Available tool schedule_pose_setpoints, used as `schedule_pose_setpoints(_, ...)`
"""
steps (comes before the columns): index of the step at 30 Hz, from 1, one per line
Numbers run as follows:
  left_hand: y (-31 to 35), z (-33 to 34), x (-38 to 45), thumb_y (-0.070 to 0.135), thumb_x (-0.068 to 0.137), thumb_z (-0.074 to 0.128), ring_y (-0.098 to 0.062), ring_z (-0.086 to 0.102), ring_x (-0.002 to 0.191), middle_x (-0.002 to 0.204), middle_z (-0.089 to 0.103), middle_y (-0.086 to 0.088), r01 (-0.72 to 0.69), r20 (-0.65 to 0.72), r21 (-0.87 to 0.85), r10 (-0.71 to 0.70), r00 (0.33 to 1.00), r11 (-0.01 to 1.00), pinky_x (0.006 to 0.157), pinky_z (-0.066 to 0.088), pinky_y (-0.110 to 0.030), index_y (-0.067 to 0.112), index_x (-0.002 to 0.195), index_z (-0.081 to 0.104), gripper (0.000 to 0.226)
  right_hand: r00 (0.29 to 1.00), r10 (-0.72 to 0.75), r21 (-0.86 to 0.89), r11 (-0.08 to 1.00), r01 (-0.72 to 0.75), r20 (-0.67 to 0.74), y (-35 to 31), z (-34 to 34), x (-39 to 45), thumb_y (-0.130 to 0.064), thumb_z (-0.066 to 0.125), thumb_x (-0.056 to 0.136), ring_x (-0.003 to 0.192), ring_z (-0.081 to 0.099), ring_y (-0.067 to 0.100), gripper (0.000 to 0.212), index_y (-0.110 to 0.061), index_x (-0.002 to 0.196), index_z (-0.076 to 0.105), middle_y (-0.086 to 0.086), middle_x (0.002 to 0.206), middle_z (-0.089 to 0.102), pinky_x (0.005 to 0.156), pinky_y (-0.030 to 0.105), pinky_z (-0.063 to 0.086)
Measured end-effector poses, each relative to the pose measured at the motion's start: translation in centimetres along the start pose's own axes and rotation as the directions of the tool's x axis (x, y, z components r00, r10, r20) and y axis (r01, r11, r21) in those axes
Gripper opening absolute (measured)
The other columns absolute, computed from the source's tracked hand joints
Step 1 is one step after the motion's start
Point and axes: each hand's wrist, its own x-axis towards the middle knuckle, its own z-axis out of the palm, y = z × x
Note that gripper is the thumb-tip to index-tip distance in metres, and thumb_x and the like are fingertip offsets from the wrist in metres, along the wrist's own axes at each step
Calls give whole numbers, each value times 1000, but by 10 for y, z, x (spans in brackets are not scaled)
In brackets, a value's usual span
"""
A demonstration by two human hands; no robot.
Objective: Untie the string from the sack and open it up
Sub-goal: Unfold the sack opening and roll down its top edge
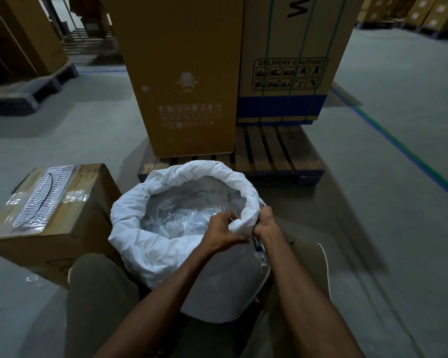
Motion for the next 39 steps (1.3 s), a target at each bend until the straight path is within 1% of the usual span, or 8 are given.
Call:
schedule_pose_setpoints(7,8,24,-1,4,69,75,-27,63,78,86,67,-7,-274,-26,391,309,951,879,61,44,-33,12,85,62,22,948,-161,-644,763,-57,-275,7,-18,-3,-83,69,65,129,55,40,120,-11,155,34,18,150,47,93,49,55)
schedule_pose_setpoints(12,-1,36,-10,2,65,76,-30,62,78,86,65,-10,-354,32,447,381,924,822,62,42,-34,9,92,59,32,935,-183,-438,898,33,-305,19,-26,0,-25,71,90,98,67,40,56,-5,137,49,20,129,59,49,35,54)
schedule_pose_setpoints(18,-36,-12,-32,67,56,63,-25,55,110,122,59,-2,-225,165,593,157,974,773,94,45,-42,26,140,43,96,969,-7,-252,966,-57,-246,35,-22,-13,-18,37,110,130,54,42,42,-2,148,42,26,143,54,100,54,48)
schedule_pose_setpoints(25,-46,-33,-45,20,65,69,-29,69,80,83,70,1,-156,89,658,129,988,736,61,37,-30,22,87,55,26,984,-41,-318,948,-17,-175,35,-24,-5,-36,52,104,126,53,41,59,1,148,37,26,147,45,99,54,50)
schedule_pose_setpoints(27,-49,-28,-46,10,50,70,-28,67,66,73,65,2,-247,140,677,208,968,694,55,38,-29,21,80,54,35,888,-411,-692,703,165,-206,43,-19,-19,-32,73,90,138,38,39,79,-3,148,29,23,152,32,111,47,39)
schedule_pose_setpoints(29,-55,-20,-47,7,42,70,-26,63,59,70,61,3,-340,182,710,305,935,617,52,39,-29,20,78,57,40,683,-703,-817,268,511,196,48,-32,-30,-15,82,73,134,37,26,83,-14,143,38,5,146,35,111,38,35)
schedule_pose_setpoints(34,-74,-4,-53,1,58,57,-23,53,59,69,55,2,-484,155,744,585,796,460,54,39,-33,22,75,58,27,484,-218,-516,-553,654,847,50,-45,-39,-24,74,61,124,50,17,64,-27,124,62,-5,123,58,109,35,35)
schedule_pose_setpoints(39,-89,-11,-62,0,65,52,-25,54,58,68,54,0,-462,78,746,625,776,480,53,40,-35,18,75,57,21,568,-24,-436,-668,603,823,45,-35,-38,-35,88,62,87,61,13,48,-29,103,63,-11,91,64,87,37,48)
